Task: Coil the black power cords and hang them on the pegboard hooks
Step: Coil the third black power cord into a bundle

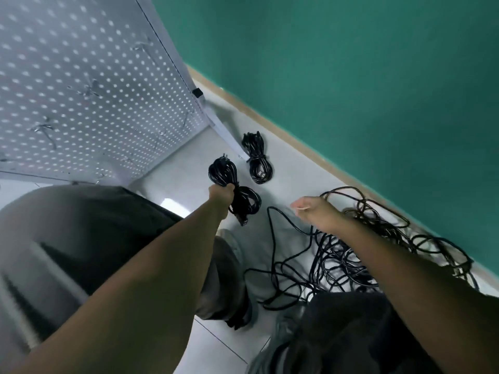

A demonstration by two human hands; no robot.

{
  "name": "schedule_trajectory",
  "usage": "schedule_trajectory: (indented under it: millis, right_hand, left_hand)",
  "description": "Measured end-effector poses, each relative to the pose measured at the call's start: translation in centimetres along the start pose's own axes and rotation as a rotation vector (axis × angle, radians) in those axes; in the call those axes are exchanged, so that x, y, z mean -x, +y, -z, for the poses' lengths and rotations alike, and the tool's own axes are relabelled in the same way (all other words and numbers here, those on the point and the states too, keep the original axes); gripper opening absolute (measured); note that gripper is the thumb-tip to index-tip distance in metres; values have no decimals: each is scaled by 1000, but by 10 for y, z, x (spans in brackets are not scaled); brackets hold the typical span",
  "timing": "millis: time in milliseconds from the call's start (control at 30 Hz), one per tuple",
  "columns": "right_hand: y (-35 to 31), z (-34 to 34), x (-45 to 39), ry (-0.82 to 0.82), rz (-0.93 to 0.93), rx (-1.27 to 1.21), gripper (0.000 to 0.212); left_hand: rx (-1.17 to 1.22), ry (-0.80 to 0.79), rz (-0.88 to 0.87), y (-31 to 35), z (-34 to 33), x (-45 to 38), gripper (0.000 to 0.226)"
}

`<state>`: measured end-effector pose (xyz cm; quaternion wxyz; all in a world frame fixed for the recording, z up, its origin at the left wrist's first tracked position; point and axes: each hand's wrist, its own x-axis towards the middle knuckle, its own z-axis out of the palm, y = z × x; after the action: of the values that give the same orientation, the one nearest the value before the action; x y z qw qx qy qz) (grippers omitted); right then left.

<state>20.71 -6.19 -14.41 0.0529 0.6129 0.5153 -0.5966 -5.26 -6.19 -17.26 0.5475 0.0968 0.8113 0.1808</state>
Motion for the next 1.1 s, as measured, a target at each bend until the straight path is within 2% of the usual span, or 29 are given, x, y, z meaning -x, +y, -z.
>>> schedule_trajectory:
  millis: [133, 200, 300, 400, 500, 567, 667, 733, 833, 967, 1100]
  right_hand:
    - [4, -31, -33, -126, -31, 94, 16]
    - [9, -38, -44, -143, -71, 149, 28]
    - [17, -44, -49, -176, -133, 199, 45]
    - [27, -49, -53, -178, -144, 209, 50]
    - [30, -46, -51, -121, -117, 186, 42]
    - [28, -42, -51, -51, -86, 113, 31]
    - [16, -32, -42, 16, -53, 35, 16]
    - [10, -22, -35, 76, -25, 19, 14]
    - [-9, 2, -16, 150, 0, -43, 19]
    - [-35, 40, 21, 249, 68, -153, 32]
    - [-56, 70, 69, 322, 112, -291, 15]
  left_hand:
    - [-158, -24, -137, 10, -4, -26, 16]
    - [-198, -18, -174, 14, -5, -35, 17]
    - [-242, 7, -152, 16, -5, -51, 24]
    - [-299, 25, -86, 16, -1, -63, 33]
    - [-313, 19, -50, 12, -1, -64, 22]
    - [-288, 18, -89, 11, -3, -61, 19]
    - [-389, 92, -154, 13, 0, -50, 39]
    - [-452, 140, -186, 13, 4, -39, 48]
    - [-412, 2, -291, 13, 1, -22, 51]
    - [-361, -283, -394, 25, -11, 21, 62]
    - [-416, -454, -524, 37, -28, 75, 68]
